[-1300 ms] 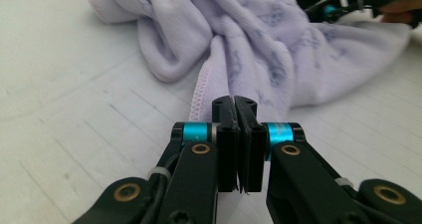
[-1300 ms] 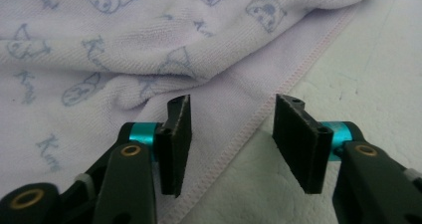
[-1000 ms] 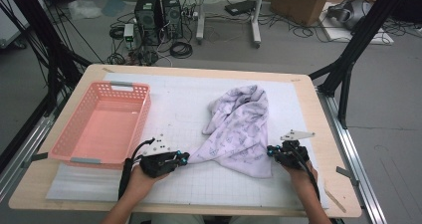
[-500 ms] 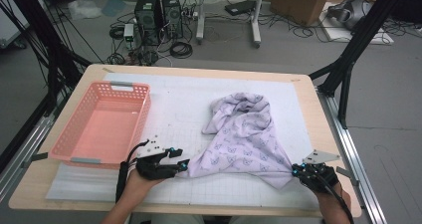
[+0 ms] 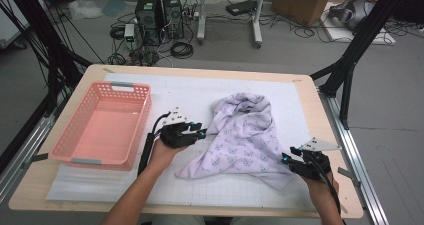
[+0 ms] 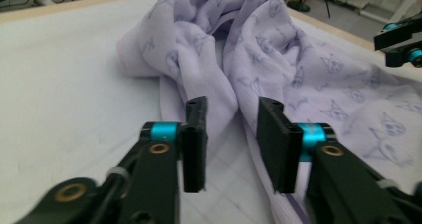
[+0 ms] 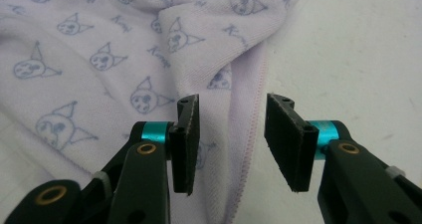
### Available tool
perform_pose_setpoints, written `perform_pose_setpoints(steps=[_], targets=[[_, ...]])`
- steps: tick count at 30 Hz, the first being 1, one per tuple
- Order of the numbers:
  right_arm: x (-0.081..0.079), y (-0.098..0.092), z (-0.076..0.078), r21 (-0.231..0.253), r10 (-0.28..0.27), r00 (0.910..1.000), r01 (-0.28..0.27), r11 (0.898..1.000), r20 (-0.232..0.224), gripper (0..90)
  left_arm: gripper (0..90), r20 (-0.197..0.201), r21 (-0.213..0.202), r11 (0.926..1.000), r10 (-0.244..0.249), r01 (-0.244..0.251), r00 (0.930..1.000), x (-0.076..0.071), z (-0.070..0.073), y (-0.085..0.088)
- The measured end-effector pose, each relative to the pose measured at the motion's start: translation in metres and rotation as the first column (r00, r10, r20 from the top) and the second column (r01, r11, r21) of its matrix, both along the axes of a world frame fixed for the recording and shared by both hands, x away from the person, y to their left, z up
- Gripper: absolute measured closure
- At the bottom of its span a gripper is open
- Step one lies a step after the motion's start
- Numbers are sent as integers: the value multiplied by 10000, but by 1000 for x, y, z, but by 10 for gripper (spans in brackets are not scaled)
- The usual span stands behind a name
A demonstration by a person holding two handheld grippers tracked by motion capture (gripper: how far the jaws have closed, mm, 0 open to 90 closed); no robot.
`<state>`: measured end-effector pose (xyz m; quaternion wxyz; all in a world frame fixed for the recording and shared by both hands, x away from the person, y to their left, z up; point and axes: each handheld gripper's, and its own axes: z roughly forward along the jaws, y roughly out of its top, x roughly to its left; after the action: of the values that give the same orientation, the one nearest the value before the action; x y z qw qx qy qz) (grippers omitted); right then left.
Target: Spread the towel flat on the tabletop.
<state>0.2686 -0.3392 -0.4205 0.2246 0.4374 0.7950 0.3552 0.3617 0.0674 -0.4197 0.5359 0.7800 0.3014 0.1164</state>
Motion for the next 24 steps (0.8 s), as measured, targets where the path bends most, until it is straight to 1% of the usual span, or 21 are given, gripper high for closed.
perform_pose_setpoints(steps=[1,2,3,5,6,8,10,11,13,16,18,19,20,21,22,24], targets=[[0,0,0,23,12,10000,-12,10000,2,572,685,-16,164,9999,-43,43,10000,4,1,-5],[0,0,0,51,30,10000,-30,10000,-7,578,694,-41,238,9997,-80,81,10000,8,2,-9],[0,0,0,56,51,10000,-51,10000,26,579,703,-56,252,9997,-56,57,10000,12,2,-16],[1,0,1,136,93,9999,-95,9999,123,584,702,-206,283,9996,2,4,9998,20,0,-25],[1,0,1,163,105,9999,-107,9998,100,588,701,-290,280,9996,49,-41,9996,23,-1,-29],[2,1,0,179,163,9998,-166,9997,143,598,654,-445,295,9994,219,-206,9988,27,-5,-37],[3,1,0,242,149,9998,-152,9996,125,603,627,-544,446,9987,266,-242,9982,29,-12,-46],[3,2,0,247,155,9998,-158,9996,121,604,621,-590,635,9977,253,-216,9979,30,-16,-49],[3,2,-1,255,185,9998,-188,9995,114,606,610,-742,857,9962,193,-129,9971,31,-22,-54],[4,2,-2,259,214,9997,-217,9994,120,608,584,-786,853,9963,-54,122,9969,29,-26,-61],[4,2,-2,295,171,9998,-173,9994,95,607,526,-794,884,9952,-349,420,9962,27,-27,-68],[4,2,-2,309,180,9998,-183,9994,100,607,491,-770,968,9937,-500,574,9958,25,-28,-71],[5,2,-2,323,182,9998,-185,9993,94,607,470,-723,1177,9906,-618,700,9955,24,-29,-75],[5,2,-3,349,144,9999,-146,9993,58,607,446,-619,1519,9853,-691,779,9957,22,-29,-79],[5,2,-3,371,170,9998,-172,9992,54,607,437,-490,1806,9801,-742,819,9960,21,-30,-83],[6,3,-3,375,182,9998,-184,9991,50,607,449,-318,2051,9746,-852,899,9959,18,-30,-88]])
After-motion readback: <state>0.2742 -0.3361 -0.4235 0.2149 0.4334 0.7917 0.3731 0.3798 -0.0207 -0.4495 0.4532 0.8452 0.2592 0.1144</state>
